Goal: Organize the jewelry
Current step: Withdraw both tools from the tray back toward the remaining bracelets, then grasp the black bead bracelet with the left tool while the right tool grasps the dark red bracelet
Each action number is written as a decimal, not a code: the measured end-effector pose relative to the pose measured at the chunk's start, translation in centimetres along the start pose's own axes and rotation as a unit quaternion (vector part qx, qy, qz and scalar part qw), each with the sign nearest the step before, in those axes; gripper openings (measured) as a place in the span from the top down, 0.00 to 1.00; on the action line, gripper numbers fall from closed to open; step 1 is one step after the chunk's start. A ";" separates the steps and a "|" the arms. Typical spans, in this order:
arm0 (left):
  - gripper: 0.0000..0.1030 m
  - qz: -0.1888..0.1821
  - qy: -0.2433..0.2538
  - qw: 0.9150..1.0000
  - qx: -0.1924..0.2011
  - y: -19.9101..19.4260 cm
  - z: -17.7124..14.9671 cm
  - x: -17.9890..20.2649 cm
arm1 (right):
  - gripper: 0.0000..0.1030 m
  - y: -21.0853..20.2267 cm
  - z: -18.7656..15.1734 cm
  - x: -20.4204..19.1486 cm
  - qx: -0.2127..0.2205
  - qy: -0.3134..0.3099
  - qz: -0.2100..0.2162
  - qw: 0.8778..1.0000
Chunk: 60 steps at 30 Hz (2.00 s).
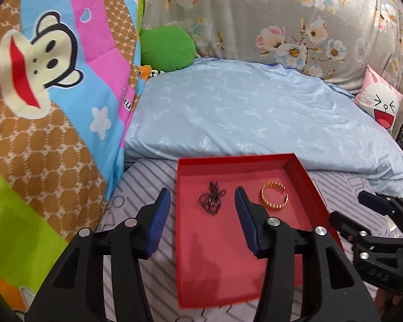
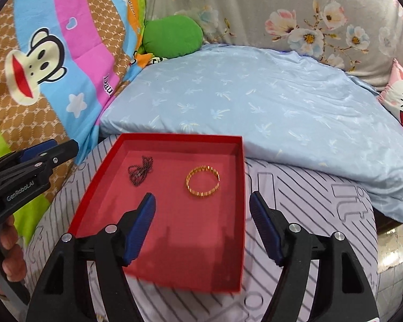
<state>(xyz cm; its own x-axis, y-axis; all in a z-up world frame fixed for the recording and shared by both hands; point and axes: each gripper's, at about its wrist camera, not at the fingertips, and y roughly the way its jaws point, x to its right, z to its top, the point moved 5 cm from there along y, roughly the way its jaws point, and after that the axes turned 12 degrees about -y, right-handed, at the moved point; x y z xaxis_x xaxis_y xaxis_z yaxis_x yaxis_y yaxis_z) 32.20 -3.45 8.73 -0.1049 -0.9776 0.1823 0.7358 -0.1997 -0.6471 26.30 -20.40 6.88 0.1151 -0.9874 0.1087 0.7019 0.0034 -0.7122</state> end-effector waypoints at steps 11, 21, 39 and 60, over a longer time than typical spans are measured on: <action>0.48 -0.009 0.000 0.999 -0.034 -6.3 -9.5 -1.0 | 0.32 -7.0 -9.9 -1.9 -0.021 -0.004 -0.011 1.000; 0.48 0.003 -0.024 0.995 -0.097 -7.8 -18.9 -2.5 | 0.32 -8.9 -18.2 -3.6 -0.064 0.006 -0.014 0.998; 0.61 0.032 -0.020 0.992 -0.122 -5.3 -22.4 -3.0 | 0.32 -9.7 -23.3 -4.3 -0.092 0.031 0.001 0.995; 0.93 0.014 -0.022 0.995 -0.099 -6.4 -23.4 -3.0 | 0.35 -5.8 -19.0 -6.2 -0.078 0.014 0.035 0.996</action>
<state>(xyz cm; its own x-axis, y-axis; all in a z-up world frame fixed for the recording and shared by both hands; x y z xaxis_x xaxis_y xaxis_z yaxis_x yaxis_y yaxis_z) 12.15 -0.84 -4.97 -0.0540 -0.9801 0.1908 0.5916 -0.1854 -0.7846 8.16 -17.28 -2.90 0.1381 -0.9897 0.0378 0.5755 0.0491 -0.8163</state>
